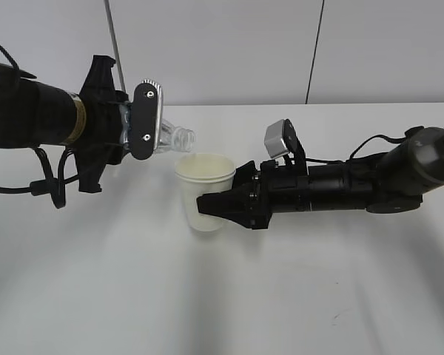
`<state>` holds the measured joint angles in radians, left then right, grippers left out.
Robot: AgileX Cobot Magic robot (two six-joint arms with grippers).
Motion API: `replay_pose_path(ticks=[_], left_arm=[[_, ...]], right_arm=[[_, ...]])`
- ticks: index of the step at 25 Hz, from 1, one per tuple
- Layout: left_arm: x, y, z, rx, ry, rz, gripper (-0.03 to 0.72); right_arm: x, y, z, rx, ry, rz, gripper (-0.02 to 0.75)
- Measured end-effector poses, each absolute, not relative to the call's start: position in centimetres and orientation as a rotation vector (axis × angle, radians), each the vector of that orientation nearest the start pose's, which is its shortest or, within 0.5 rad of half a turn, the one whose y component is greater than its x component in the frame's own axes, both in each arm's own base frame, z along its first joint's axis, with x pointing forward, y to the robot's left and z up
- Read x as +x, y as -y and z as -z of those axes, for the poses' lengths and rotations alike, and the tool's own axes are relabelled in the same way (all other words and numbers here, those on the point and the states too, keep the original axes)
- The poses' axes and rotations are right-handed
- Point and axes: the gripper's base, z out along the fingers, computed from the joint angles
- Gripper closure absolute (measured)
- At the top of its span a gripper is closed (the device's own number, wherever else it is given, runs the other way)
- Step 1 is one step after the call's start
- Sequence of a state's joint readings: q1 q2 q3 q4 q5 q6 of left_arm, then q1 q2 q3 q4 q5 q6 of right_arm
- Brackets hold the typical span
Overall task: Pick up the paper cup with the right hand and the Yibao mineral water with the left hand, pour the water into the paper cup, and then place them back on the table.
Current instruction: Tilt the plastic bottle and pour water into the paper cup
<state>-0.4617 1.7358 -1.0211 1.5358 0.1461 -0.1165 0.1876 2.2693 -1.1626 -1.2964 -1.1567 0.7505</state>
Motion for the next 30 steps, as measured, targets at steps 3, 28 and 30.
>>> replay_pose_path(ticks=[3,28,30], left_arm=[[34.0,15.39,-21.26,1.796,-1.412,-0.687,0.356],[33.74,15.91,-21.47,1.842,-1.362,-0.814,0.359],[33.74,15.91,-21.48,1.843,-1.36,-0.815,0.359]], right_arm=[[37.77,-15.33,-9.29,-1.007,-1.636,-1.066,0.259],[37.65,-15.34,-9.22,-1.026,-1.636,-1.069,0.259],[37.64,-15.35,-9.21,-1.029,-1.636,-1.069,0.259]])
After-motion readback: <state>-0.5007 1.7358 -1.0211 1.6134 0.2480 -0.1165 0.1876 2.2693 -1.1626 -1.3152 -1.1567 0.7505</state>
